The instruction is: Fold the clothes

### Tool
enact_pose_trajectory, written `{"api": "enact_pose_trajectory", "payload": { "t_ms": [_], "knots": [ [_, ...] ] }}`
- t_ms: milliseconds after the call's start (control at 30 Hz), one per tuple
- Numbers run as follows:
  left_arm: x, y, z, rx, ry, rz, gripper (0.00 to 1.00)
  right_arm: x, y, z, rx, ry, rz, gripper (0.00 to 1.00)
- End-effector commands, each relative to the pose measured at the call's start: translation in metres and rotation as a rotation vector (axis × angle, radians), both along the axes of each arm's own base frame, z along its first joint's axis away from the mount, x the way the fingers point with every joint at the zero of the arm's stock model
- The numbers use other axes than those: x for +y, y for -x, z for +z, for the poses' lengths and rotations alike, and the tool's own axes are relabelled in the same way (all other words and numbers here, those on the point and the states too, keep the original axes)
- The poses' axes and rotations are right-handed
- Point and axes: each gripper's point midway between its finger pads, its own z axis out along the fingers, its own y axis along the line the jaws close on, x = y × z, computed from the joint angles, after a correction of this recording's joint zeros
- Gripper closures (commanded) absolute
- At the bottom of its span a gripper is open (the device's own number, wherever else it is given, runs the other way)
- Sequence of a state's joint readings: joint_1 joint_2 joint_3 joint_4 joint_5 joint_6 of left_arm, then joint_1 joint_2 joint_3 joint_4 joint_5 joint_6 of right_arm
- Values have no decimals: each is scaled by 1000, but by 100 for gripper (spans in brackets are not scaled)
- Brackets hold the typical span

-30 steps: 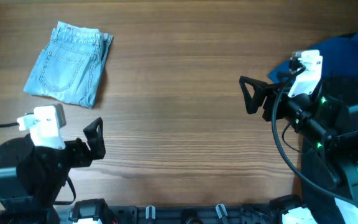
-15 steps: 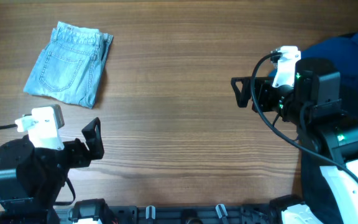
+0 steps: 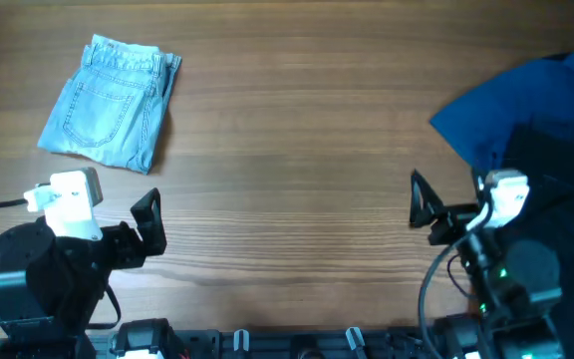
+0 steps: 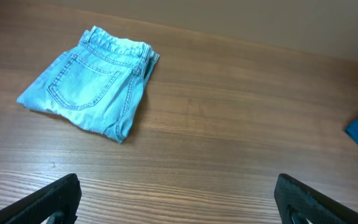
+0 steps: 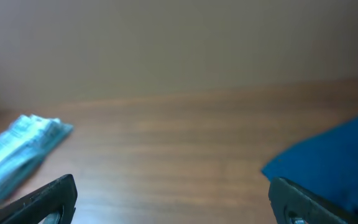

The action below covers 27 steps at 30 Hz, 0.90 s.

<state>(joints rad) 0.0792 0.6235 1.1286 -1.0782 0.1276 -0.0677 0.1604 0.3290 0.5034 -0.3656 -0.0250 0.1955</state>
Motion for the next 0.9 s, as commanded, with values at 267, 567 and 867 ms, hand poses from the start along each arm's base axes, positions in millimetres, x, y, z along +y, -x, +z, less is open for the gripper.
{"api": "enact_pose_trajectory", "payload": {
  "t_ms": [267,567,867],
  "knots": [
    [0,0,0,-3,-7,-3,0,-6,9,-56,-134,-26,39,0],
    [0,0,0,-3,-7,-3,0,-6,1,-82,-116,-26,38,0],
    [0,0,0,-3,-7,-3,0,-6,1,-82,-115,-26,38,0]
  ]
}}
